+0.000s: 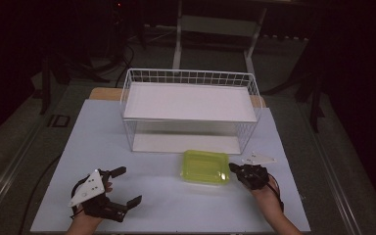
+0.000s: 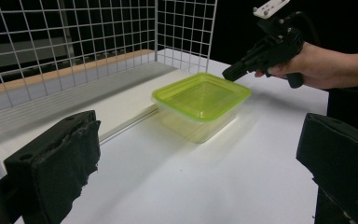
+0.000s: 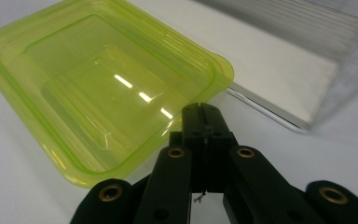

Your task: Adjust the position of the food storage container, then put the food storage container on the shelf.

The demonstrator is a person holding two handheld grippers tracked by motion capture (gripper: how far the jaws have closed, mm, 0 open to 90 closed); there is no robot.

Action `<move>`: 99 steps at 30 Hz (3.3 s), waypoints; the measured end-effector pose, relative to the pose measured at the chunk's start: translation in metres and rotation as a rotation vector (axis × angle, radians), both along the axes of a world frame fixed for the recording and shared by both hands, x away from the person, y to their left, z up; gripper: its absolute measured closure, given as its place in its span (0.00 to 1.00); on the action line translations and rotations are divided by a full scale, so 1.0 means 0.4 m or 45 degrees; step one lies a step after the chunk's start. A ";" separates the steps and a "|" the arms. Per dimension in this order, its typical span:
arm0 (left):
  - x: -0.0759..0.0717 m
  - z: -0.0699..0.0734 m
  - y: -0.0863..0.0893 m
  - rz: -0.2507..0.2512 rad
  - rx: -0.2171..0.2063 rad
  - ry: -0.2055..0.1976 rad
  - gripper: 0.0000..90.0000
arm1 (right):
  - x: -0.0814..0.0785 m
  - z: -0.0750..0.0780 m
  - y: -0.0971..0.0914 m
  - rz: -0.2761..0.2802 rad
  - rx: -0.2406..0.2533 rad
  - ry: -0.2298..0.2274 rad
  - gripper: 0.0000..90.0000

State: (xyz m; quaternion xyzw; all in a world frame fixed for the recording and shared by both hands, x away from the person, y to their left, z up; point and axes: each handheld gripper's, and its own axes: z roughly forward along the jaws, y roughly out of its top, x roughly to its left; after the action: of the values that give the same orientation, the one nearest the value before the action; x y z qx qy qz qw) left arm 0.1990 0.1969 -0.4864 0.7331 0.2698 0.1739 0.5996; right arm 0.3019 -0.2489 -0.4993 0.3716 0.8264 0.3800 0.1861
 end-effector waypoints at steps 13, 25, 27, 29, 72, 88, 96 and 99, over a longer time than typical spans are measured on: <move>-0.001 -0.003 -0.003 -0.006 -0.002 0.007 0.00 | 0.021 -0.005 0.097 0.087 0.026 -0.026 1.00; 0.004 -0.006 -0.003 -0.007 -0.004 0.012 0.00 | 0.025 0.016 0.130 0.106 0.047 -0.083 0.90; 0.008 -0.010 -0.006 0.002 0.023 0.005 0.00 | 0.012 0.027 0.122 0.085 0.068 -0.100 0.79; 0.011 -0.014 -0.013 0.005 0.060 0.011 0.00 | -0.001 0.036 0.114 0.087 0.117 -0.100 0.63; 0.266 -0.041 -0.183 0.175 0.119 0.695 0.25 | 0.005 0.044 0.142 0.019 0.246 0.115 0.30; 0.274 -0.068 -0.186 0.185 0.140 0.775 0.70 | 0.025 -0.009 0.151 -0.039 0.200 0.268 0.65; 0.255 -0.064 -0.185 0.168 0.134 0.765 0.75 | 0.010 0.002 0.154 -0.044 0.188 0.279 0.72; 0.245 -0.061 -0.185 0.157 0.138 0.769 0.77 | 0.004 0.006 0.154 -0.040 0.186 0.282 0.74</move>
State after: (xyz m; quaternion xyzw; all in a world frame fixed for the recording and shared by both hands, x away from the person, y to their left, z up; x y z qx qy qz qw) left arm 0.2970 0.1228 -0.5106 0.7647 0.4699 -0.0015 0.4409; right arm 0.3035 -0.1872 -0.4970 0.4369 0.8061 0.3927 0.0721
